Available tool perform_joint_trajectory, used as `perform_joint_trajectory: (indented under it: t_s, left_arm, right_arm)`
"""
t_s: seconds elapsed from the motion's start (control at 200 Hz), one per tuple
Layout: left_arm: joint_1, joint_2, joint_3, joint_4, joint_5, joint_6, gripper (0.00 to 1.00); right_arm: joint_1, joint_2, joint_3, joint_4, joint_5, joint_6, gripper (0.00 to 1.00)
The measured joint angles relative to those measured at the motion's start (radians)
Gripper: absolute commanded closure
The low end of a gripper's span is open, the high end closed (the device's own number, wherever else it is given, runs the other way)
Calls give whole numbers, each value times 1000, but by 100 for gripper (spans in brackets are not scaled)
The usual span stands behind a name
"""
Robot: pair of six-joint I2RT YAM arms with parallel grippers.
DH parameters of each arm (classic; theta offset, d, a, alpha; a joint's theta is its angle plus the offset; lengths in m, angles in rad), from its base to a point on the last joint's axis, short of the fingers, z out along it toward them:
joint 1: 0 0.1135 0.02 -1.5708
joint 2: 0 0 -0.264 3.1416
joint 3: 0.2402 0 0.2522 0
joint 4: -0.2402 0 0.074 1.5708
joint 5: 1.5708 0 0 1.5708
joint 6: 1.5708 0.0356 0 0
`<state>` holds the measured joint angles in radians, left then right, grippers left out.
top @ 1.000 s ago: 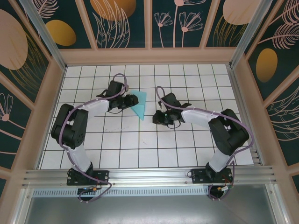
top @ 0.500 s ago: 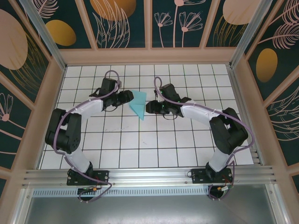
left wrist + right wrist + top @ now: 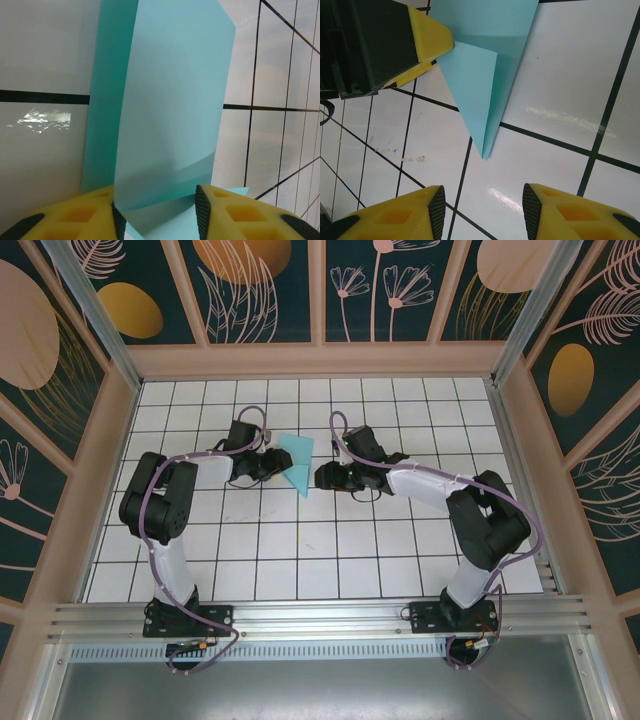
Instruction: Fold a paper plane with a square sheet of paper (fold left side to right side)
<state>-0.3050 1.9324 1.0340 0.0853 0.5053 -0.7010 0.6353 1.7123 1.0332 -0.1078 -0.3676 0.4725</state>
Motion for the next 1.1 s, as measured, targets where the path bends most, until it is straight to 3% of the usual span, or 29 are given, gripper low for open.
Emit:
perform_joint_trajectory:
  t_s: [0.275,0.45,0.611,0.806,1.101]
  left_arm:
    - [-1,-3,-28,70,41,-43,88]
    - [-23,-74,-136,134,56,-115,90]
    - [-102,-149,-195,183,39,-208,91]
    - [-221,-229,-286,319,-39,-383,92]
    - [-280,-239,-318,413,-150,-570,91]
  right_arm:
    - [-16,-8,-31,16,0,0,53]
    - [-62,-65,-96,23,0,0,53]
    - [-84,-138,-130,24,4,-16,53]
    - [-84,-232,-201,39,39,-49,53]
    - [-84,-303,-301,49,91,-75,53]
